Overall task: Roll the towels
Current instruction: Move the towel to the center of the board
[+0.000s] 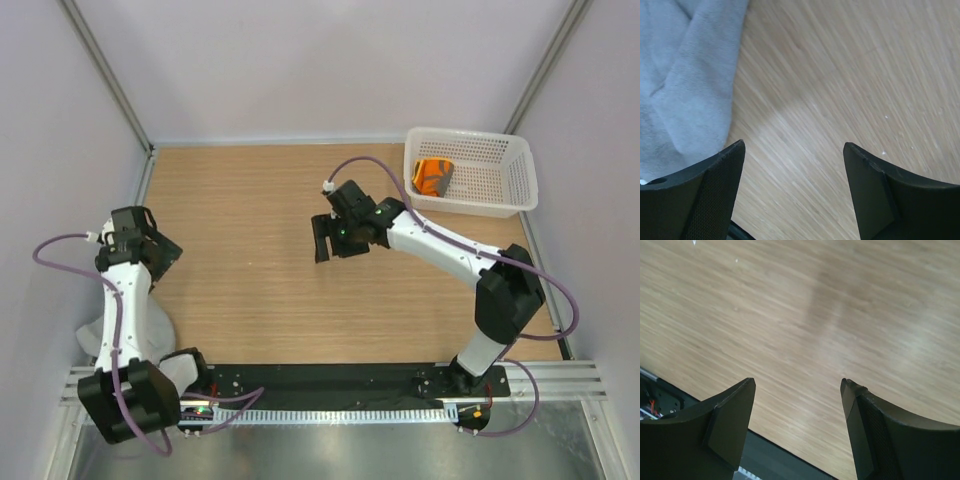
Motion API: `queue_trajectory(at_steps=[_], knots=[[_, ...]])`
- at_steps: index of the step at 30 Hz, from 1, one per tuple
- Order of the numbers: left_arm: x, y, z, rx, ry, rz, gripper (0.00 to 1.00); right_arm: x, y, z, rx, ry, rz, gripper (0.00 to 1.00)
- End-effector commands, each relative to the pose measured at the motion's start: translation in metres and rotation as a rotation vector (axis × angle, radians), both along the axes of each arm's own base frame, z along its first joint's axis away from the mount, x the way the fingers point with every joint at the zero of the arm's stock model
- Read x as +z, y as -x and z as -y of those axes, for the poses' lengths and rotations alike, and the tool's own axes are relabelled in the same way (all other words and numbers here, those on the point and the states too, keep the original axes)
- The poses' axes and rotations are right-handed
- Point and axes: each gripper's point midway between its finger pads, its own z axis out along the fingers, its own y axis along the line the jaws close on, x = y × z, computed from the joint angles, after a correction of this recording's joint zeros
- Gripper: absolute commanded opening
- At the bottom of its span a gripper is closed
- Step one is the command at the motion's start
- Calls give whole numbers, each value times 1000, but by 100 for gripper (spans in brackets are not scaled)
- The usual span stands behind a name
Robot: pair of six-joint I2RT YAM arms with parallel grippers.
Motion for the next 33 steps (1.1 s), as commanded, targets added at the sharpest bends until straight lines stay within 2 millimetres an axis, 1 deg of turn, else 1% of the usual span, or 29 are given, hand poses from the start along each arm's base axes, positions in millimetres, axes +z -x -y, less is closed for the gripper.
queue_trajectory(at_steps=[1,2,4,5,6,8,9,11,12,13,15,18,19,20,21,22,25,26,27,30,31,32,33], knots=[[-1,-7,-13,-34,34,-41,79,33,9,10,-38,-67,81,77],[-9,-8,-19,-17,35,-82,77,31,11,15,-45,-54,81,77],[-12,-10,-31,8,-7,-114,77,29,17,22,-38,-40,81,78],[-17,-10,-36,21,-20,-142,77,27,20,26,-31,-26,78,78],[-17,-8,-44,47,-52,-164,77,23,23,28,-29,-20,71,78],[-17,-5,-53,75,-69,-187,77,22,27,31,-19,-16,65,78],[-17,-3,-61,100,-80,-197,77,19,31,33,-11,-8,60,78],[-13,0,-72,125,-96,-203,78,19,34,34,-4,-13,56,79],[-12,5,-83,161,-100,-207,79,16,37,35,1,-10,48,79],[-12,6,-88,175,-104,-210,79,16,39,35,9,-18,41,79],[-17,12,-100,221,-101,-234,79,12,42,36,17,-16,31,79],[-22,15,-113,267,-100,-266,78,8,46,36,28,-17,15,79],[-32,20,-120,296,-73,-303,77,7,48,36,35,-15,10,79],[-37,22,-122,304,-59,-325,77,8,49,35,40,-23,7,79],[-40,22,-125,314,-49,-340,77,5,51,36,43,-21,3,79],[-48,20,-130,321,-33,-368,75,5,52,37,44,-20,2,79],[-61,17,-132,313,3,-419,71,-1,57,40,47,-14,-7,79],[-72,18,-130,303,42,-446,70,-2,57,41,49,-16,-6,79],[-77,18,-129,303,56,-450,69,-7,59,43,48,-10,-15,79],[-98,14,-122,271,144,-466,58,-11,64,46,47,-6,-24,79],[-102,12,-120,260,168,-469,42,-10,64,46,48,-11,-21,79],[-107,11,-116,246,192,-479,32,-9,63,45,45,-18,-17,79],[-117,8,-109,228,245,-484,23,-10,64,46,45,-17,-18,79]])
